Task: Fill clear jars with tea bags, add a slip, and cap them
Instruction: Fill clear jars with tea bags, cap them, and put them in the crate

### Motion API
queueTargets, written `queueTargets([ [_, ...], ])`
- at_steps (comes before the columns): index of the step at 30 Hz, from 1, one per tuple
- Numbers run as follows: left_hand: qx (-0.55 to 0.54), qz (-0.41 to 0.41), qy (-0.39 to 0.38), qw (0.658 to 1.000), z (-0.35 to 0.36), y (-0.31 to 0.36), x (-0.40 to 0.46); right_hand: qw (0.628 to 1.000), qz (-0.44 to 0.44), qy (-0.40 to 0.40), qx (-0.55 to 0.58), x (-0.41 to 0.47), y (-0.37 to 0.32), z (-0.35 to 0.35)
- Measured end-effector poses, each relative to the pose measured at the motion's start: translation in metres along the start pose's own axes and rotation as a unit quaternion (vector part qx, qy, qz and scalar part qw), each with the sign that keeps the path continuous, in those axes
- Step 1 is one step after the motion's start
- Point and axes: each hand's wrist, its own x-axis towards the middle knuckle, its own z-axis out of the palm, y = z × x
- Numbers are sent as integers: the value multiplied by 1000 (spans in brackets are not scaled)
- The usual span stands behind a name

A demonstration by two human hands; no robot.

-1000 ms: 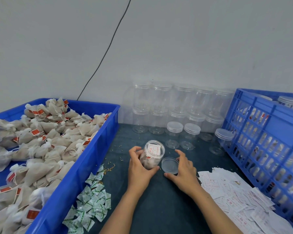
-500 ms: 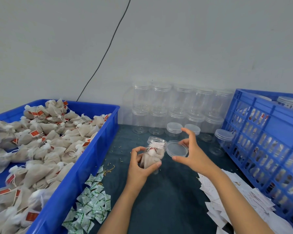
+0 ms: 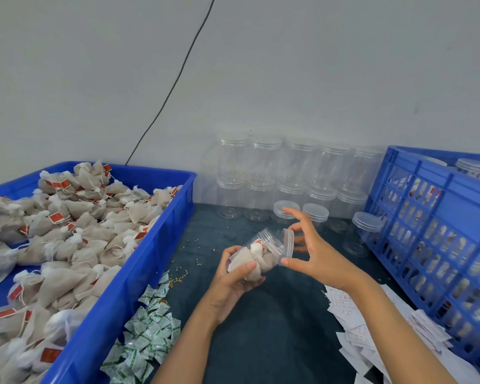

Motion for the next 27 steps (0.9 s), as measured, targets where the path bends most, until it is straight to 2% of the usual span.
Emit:
queueTargets([
  [4, -24, -38, 19, 999, 2, 1, 0, 996, -11, 16, 91, -1, 2, 6],
  [9, -3, -69, 18, 997, 1, 1, 0, 997, -41, 5, 69, 0, -4, 14],
  [17, -70, -126, -38, 989, -5, 3, -1, 983, -70, -86, 143, 1, -18, 2],
  [21, -109, -205, -76, 970, -11, 7, 1, 979, -77, -117, 149, 3, -26, 5],
  [25, -168, -330, -125, 921, -20, 10, 0, 971, -86, -159, 158, 6, -34, 9],
  [27, -203, -349, -132, 905, -20, 11, 0, 972, -83, -161, 151, 9, -37, 10],
])
